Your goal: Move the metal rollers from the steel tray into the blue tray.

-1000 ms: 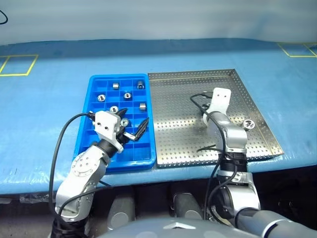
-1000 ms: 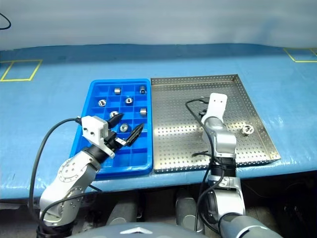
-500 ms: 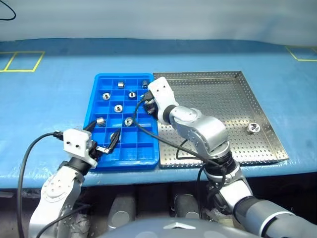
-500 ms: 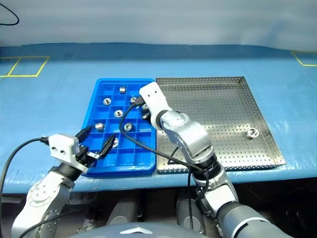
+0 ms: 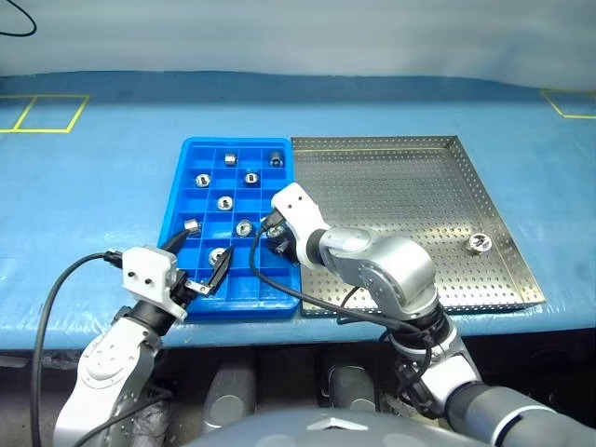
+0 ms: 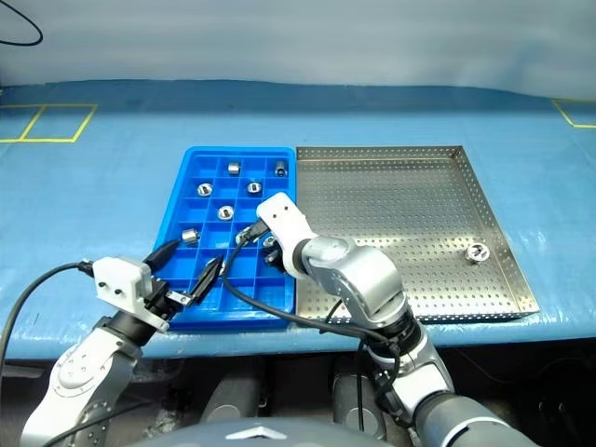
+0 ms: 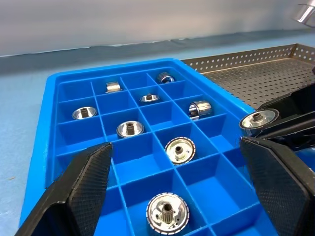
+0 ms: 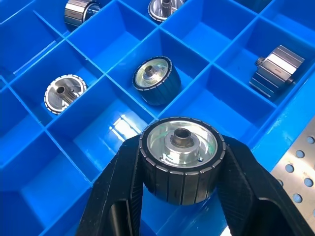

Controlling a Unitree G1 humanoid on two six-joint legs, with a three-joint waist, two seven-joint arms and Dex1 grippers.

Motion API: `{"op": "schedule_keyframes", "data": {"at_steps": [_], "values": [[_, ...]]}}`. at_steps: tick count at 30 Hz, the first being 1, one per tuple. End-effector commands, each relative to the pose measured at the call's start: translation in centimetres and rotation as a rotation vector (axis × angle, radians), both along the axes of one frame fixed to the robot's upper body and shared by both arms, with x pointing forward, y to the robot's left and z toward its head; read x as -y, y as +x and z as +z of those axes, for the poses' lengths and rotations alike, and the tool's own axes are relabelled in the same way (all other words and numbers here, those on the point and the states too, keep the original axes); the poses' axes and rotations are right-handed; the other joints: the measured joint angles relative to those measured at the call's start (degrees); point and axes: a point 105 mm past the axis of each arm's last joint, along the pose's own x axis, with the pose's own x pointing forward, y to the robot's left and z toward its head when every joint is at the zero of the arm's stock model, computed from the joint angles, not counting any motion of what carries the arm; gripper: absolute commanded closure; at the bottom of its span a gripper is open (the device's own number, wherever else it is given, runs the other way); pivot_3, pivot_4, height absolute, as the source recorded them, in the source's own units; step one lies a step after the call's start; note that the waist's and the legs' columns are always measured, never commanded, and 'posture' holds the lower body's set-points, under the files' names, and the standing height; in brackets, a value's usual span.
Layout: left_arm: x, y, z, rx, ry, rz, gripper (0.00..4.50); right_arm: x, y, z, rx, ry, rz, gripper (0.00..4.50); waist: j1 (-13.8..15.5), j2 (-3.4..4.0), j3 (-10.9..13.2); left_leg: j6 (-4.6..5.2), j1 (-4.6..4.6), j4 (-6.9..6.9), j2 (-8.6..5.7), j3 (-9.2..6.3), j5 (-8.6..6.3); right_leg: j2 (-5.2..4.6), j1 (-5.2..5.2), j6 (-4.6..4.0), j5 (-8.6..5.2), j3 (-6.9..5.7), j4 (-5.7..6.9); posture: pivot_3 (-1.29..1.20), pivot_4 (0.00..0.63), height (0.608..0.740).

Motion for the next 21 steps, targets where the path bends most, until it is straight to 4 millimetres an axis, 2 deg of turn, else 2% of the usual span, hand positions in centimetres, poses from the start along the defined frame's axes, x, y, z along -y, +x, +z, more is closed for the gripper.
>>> {"op": "schedule_keyframes", "data": {"at_steps": [1, 7, 8, 10, 11, 12, 13, 14, 17, 19, 21], "values": [[1.2, 0.0, 0.9, 0.033, -0.006, -0.068, 0.00, 0.4, -0.9, -2.3, -0.087, -0.032, -0.003, 2.05, 0.1, -0.09, -0.1, 0.00, 0.02, 0.00, -0.01, 0.00, 0.00, -0.01, 0.00, 0.00, -0.01, 0.00, -0.01, 0.15, 0.150, 0.740], [2.2, 0.7, 0.9, 0.027, -0.009, -0.143, 0.00, 1.0, -0.9, -2.7, -0.117, 0.011, -0.082, 0.10, -0.2, -0.29, -0.4, -0.01, 0.17, 0.03, -0.01, -0.02, -0.01, -0.04, -0.05, 0.01, -0.01, -0.01, -0.05, 0.07, 0.150, 0.740], [2.5, 0.9, 1.0, 0.028, -0.010, -0.160, 0.00, 1.3, -0.6, -2.3, -0.101, 0.033, -0.111, 0.04, -0.2, -0.25, -0.5, -0.02, 0.19, 0.05, -0.01, -0.02, -0.01, -0.04, -0.04, 0.01, -0.01, -0.02, -0.06, 0.06, 0.150, 0.740], [3.0, 1.5, 1.2, 0.036, -0.012, -0.200, 0.00, 2.8, 1.2, -0.1, 0.001, 0.131, -0.260, 0.04, -0.2, -0.17, -0.5, -0.02, 0.19, 0.10, -0.02, -0.03, -0.01, -0.07, -0.02, 0.01, -0.02, -0.03, -0.06, 0.03, 0.150, 0.740], [3.4, 1.9, 1.3, 0.040, -0.017, -0.220, 0.00, 4.8, 2.9, 1.6, 0.103, 0.200, -0.431, 0.04, -0.3, -0.16, -0.5, -0.02, 0.16, 0.15, -0.01, -0.03, -0.01, -0.07, -0.02, 0.01, -0.02, -0.05, -0.06, -0.01, 0.150, 0.740], [3.6, 2.1, 1.3, 0.043, -0.021, -0.233, 0.00, 6.3, 3.8, 2.6, 0.163, 0.242, -0.554, 0.04, -0.3, -0.14, -0.5, -0.02, 0.12, 0.18, -0.01, -0.01, -0.01, -0.09, -0.04, 0.02, -0.01, -0.05, -0.06, -0.03, 0.150, 0.740], [4.0, 2.4, 1.3, 0.043, -0.026, -0.251, 0.00, 9.0, 4.9, 3.6, 0.263, 0.248, -0.741, 0.04, -0.4, -0.11, -0.5, -0.02, 0.05, 0.25, -0.02, -0.02, -0.01, -0.09, -0.06, 0.05, 0.00, -0.06, -0.06, -0.05, 0.150, 0.740], [4.4, 2.7, 1.3, 0.044, -0.031, -0.271, 0.00, 11.5, 5.4, 4.2, 0.341, 0.235, -0.906, 0.04, -0.8, -0.10, -0.5, -0.02, -0.04, 0.33, -0.01, 0.00, -0.01, -0.09, -0.12, 0.09, 0.03, -0.07, -0.08, -0.06, 0.150, 0.740], [5.7, 3.3, 1.1, 0.040, -0.044, -0.332, 0.00, 16.8, 5.6, 4.5, 0.528, 0.077, -1.199, 0.04, -2.4, -0.09, -0.5, 0.04, -0.14, 0.33, -0.08, 0.06, -0.05, -0.16, -0.09, 0.21, 0.11, -0.03, -0.26, -0.12, 0.150, 0.740], [6.3, 3.5, 1.1, 0.043, -0.052, -0.358, 0.00, 18.8, 5.4, 3.9, 0.544, 0.081, -1.348, 0.04, -3.8, -0.07, -0.5, 0.07, -0.21, 0.20, -0.11, 0.19, -0.06, -0.16, -0.04, 0.24, 0.16, 0.13, -0.19, -0.13, 0.150, 0.740], [6.5, 3.7, 1.1, 0.046, -0.061, -0.367, 0.00, 19.7, 5.3, 3.6, 0.551, 0.094, -1.434, 0.04, -5.8, -0.03, -0.5, 0.06, -0.19, 0.02, -0.06, 0.21, -0.06, -0.05, -0.15, 0.15, 0.41, 0.24, -0.06, -0.14, 0.150, 0.740]]}}
